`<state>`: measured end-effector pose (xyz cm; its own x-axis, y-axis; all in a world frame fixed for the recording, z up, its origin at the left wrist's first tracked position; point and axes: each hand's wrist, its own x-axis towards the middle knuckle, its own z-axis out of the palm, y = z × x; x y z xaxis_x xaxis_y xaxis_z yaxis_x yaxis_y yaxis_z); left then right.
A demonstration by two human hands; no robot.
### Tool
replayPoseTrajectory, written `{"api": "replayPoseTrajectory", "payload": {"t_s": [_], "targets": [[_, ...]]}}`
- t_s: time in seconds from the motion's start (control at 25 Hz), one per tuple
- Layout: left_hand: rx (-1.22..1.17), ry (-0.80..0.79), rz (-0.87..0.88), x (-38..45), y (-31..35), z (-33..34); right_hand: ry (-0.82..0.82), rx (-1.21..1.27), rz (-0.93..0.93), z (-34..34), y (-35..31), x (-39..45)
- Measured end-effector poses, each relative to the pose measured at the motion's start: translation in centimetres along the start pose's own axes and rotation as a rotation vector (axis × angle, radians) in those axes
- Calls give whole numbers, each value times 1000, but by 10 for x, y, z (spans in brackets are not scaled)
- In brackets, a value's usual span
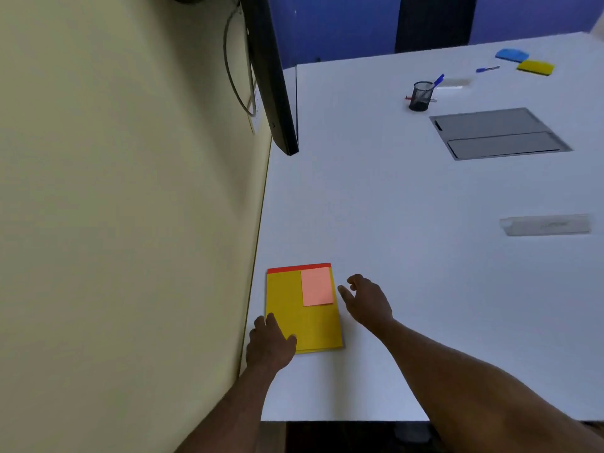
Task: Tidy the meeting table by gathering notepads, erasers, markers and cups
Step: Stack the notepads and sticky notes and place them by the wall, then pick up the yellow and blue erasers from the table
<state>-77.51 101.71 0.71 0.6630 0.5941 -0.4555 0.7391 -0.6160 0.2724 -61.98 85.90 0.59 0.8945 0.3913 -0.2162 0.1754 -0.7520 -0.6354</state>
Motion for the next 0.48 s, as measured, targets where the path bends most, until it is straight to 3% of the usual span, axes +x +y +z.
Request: {"api": "replayPoseTrajectory", "payload": {"t_s": [0.24,0.48], "targets": [[10,188,185,-64,52,-47,226,-26,-176,-95,-27,-60],[-14,446,543,-171,146,-95,449,-240,-272,-212,-14,-167]]}}
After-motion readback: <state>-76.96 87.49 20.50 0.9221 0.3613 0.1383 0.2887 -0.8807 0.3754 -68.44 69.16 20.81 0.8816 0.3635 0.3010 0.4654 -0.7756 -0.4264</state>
